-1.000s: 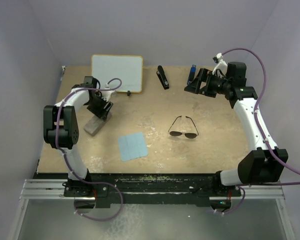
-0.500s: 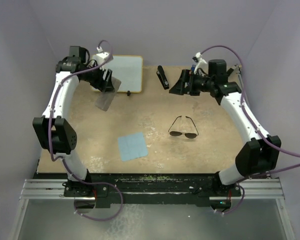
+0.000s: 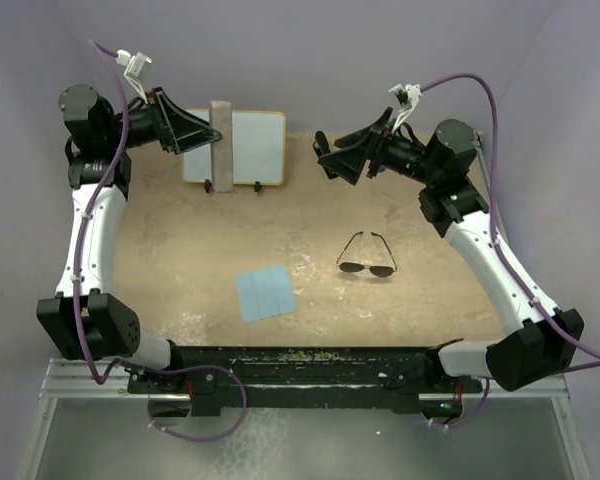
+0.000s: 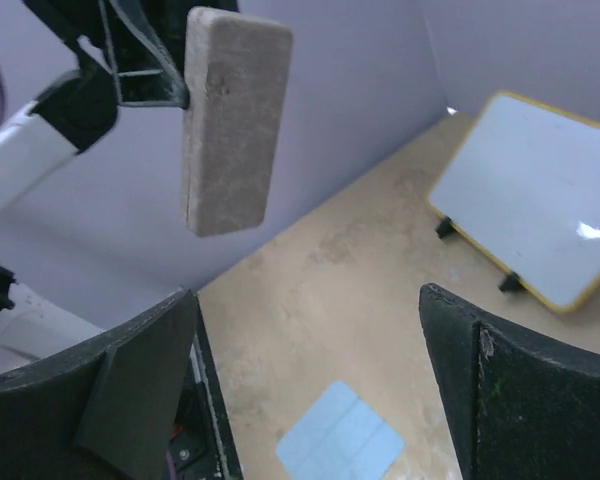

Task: Organize the sunglasses
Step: Pick up the sunglasses case from the center of the board, then open the sunglasses case.

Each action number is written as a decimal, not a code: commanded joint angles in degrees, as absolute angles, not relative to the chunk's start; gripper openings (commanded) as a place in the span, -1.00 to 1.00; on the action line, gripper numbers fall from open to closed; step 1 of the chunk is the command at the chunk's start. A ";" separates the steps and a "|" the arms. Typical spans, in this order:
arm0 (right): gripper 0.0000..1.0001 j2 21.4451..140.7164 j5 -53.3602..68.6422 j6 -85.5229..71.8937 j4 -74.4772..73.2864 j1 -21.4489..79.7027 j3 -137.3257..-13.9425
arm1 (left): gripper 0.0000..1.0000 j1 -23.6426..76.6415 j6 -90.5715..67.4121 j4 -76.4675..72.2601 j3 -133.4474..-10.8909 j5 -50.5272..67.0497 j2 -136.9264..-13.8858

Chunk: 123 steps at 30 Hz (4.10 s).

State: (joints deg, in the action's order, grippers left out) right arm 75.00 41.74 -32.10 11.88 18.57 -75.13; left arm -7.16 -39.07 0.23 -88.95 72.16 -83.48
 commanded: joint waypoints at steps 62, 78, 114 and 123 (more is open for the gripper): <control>0.81 108.33 54.87 -53.26 40.59 39.09 -106.98 | -0.92 -3.42 -66.52 -30.79 -81.95 77.34 -78.31; -1.00 112.30 61.61 -66.06 55.20 39.34 -106.48 | -0.92 -3.34 -80.63 -45.73 -80.65 78.18 -77.19; -1.00 126.46 64.80 -108.74 100.08 31.86 -109.66 | -0.93 -3.52 -98.43 -64.75 -78.71 75.43 -77.19; -1.00 127.43 63.12 -109.40 101.70 31.33 -108.55 | -0.92 -3.84 -100.69 -67.09 -79.48 75.16 -76.92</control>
State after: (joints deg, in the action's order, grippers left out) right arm 124.95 61.49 -107.59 92.95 35.07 -109.12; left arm -3.27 -96.53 -58.30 -75.40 79.31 -79.88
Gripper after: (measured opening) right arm 0.684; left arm 0.677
